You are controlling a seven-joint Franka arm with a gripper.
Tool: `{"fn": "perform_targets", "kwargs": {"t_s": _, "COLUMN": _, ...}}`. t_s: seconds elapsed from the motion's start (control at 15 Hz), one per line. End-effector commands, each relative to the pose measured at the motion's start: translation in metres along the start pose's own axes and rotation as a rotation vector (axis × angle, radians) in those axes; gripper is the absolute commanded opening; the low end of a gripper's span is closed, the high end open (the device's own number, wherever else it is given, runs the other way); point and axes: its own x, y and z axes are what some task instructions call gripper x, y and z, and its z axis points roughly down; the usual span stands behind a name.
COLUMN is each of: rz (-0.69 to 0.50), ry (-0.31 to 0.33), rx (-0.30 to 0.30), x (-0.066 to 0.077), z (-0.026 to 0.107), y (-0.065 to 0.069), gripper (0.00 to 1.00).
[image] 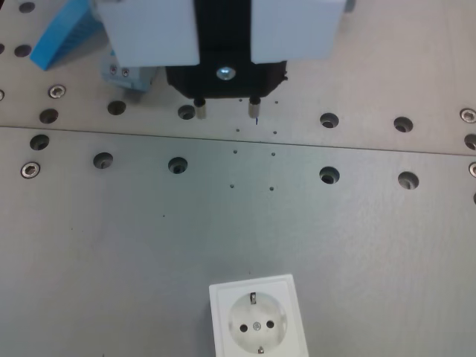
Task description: Move above the white socket
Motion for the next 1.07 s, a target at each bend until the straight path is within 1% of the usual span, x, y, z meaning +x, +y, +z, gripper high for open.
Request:
{"fn": "perform_targets", "kwargs": {"t_s": 0.07, "rz": 0.000, "ry": 0.001, "rx": 0.000, "x": 0.000, "z": -0.001, "y": 0.000, "gripper": 0.00}}
{"fn": "perform_targets", "kwargs": {"t_s": 0.6, "rz": -0.006, "ry": 0.002, "rx": 0.000, "x": 0.000, "z": 0.001, "y": 0.000, "gripper": 0.00}}
{"fn": "perform_targets", "kwargs": {"t_s": 1.07, "rz": -0.031, "ry": 0.021, "rx": -0.001, "x": 0.003, "z": 0.010, "y": -0.001, "gripper": 0.00}}
